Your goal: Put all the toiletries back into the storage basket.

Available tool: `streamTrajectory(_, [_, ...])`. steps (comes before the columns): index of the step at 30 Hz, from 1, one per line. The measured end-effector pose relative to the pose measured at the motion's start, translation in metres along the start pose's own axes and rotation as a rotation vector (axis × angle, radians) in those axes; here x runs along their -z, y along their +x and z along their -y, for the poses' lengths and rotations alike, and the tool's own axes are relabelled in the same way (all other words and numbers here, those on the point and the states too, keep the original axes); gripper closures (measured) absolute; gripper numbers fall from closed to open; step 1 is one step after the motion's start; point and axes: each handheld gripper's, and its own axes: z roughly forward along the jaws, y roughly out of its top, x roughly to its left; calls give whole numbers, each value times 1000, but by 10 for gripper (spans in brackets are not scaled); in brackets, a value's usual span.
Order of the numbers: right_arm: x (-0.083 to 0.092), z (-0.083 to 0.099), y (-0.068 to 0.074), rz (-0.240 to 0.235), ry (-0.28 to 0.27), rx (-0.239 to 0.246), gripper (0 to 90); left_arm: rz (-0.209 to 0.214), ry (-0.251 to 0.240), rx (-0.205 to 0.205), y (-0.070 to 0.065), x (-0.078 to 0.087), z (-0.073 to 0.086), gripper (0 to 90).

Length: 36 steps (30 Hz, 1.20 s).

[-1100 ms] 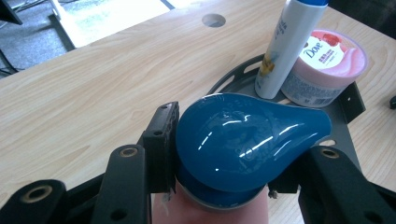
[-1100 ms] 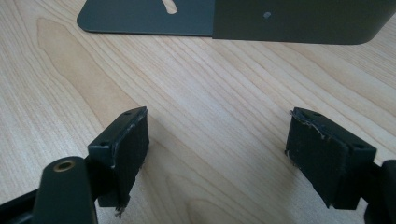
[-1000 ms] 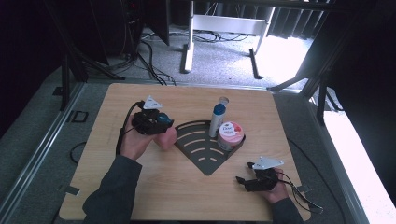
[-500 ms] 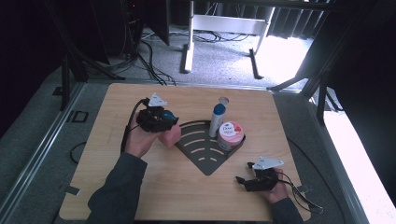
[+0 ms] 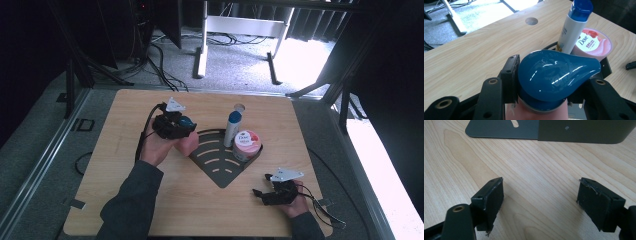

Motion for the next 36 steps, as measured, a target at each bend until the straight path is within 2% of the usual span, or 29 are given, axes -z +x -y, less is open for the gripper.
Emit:
streamTrajectory(28, [0,0,0,0,0,-1,210,1,19,17,-9,-23,-7,527])
streamTrajectory(36, [0,0,0,0,0,-1,210,-33,33,4,-12,-31,-10,528])
